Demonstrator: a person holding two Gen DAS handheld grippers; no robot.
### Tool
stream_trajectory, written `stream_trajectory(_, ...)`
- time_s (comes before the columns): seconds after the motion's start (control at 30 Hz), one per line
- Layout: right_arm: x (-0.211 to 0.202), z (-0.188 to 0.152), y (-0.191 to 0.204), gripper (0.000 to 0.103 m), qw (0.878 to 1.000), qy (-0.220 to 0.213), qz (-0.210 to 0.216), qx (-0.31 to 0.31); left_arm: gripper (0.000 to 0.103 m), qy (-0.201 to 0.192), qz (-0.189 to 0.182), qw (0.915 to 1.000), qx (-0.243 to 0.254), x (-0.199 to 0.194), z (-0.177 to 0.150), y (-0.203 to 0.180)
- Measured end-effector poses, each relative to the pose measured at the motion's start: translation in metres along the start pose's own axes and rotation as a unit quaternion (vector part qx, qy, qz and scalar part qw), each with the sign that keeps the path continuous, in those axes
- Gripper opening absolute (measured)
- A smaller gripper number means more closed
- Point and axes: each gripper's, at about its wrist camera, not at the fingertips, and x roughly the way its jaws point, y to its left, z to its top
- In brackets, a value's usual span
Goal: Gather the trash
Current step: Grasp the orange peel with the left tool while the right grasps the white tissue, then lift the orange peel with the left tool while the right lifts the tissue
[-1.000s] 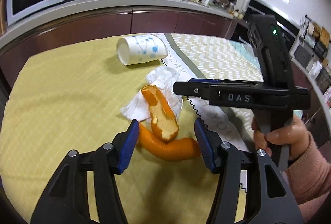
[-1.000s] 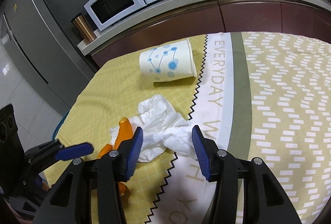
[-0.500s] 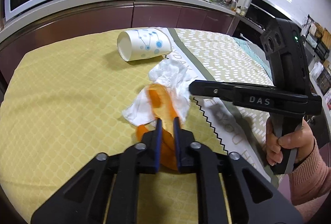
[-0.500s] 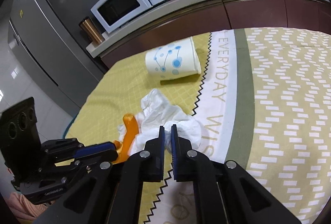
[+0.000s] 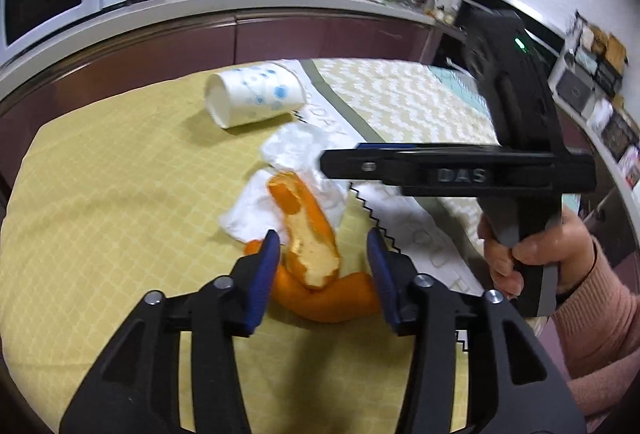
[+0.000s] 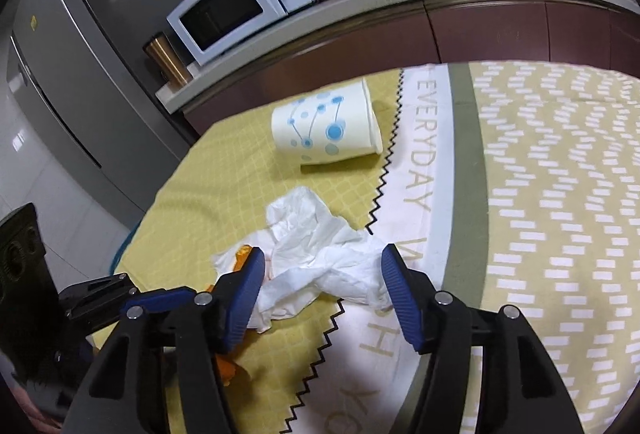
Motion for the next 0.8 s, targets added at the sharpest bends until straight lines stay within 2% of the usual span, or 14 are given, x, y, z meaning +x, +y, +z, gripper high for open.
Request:
stream_trajectory(0.07,0.002,-0.001,0.001,0.058,1.0,0.001,-0.002,-0.004,0.042,0.01,0.006,0.9999,-0.001,0.008,0.0,-0.001)
stream_trajectory(0.1,0.002,-0.001,0.001,0.054,1.0,0.003,-0.001,-0.006,0.039,0.013,0.007,0.9999,-0.005,0.011,0.0,0.001)
stream_trajectory(0.13,0.002,-0.001,0.002,0.042,1.0,0.003,0.002,-0.008,0.033,0.013,0.007,0.9998,-0.009,0.012,0.001,0.003)
stream_trajectory(0.17,0.003,-0.002,0.003,0.037,1.0,0.008,0.004,-0.005,0.028,0.013,0.008,0.9998,-0.015,0.013,0.001,0.006)
stream_trajectory(0.23,0.003,-0.002,0.003,0.018,1.0,0.01,0.007,-0.006,0.023,0.013,0.004,0.9997,-0.021,0.013,0.0,0.01)
stream_trajectory(0.33,0.0,-0.005,0.004,0.004,1.0,0.005,0.015,-0.008,0.015,0.009,0.007,0.9997,-0.021,0.01,-0.001,0.01)
stream_trajectory(0.47,-0.012,-0.005,0.004,0.002,0.999,-0.013,0.033,0.0,0.011,-0.004,0.01,0.9996,-0.027,0.003,-0.001,0.012)
stream_trajectory(0.8,-0.039,0.002,0.015,0.002,0.997,-0.055,0.053,-0.002,0.01,-0.047,0.022,0.9977,-0.043,-0.038,-0.004,0.023)
